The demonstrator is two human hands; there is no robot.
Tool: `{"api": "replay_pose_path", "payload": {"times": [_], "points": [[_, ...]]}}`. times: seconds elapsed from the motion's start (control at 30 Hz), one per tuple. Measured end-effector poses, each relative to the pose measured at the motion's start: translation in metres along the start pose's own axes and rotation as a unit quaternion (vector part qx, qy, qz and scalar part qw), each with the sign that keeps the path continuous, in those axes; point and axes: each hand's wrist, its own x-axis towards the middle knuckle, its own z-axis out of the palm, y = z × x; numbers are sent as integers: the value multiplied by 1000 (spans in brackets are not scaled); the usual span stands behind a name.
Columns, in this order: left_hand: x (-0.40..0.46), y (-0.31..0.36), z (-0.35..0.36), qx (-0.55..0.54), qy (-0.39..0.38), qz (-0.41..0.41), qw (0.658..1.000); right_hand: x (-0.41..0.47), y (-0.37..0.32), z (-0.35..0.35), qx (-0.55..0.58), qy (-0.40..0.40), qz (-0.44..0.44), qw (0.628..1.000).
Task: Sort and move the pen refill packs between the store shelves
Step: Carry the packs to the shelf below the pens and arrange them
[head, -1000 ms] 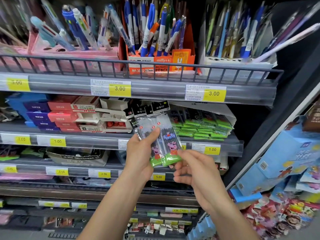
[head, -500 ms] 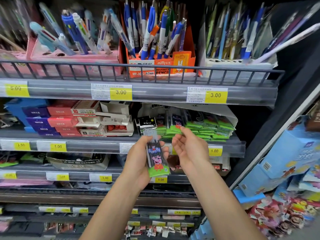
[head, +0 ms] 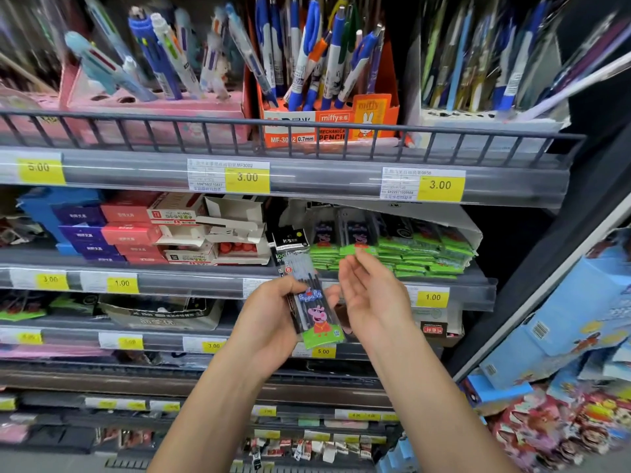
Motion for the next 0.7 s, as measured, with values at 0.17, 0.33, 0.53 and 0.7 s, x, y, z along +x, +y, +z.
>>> {"api": "replay_pose_path", "payload": {"times": [0.17, 0.33, 0.53, 0.7], "points": [[1, 0, -1, 12, -11, 28, 999, 3, -10, -5, -67, -10, -30, 997], [2, 1, -5, 85, -11, 64, 994, -35, -7, -43, -376, -74, -90, 919], [22, -3, 2, 157, 33, 113, 981, -60, 6, -47, -409, -183, -6, 894], [22, 1, 0, 294, 81, 182, 935, -45, 5, -26, -316, -133, -2, 939]]}}
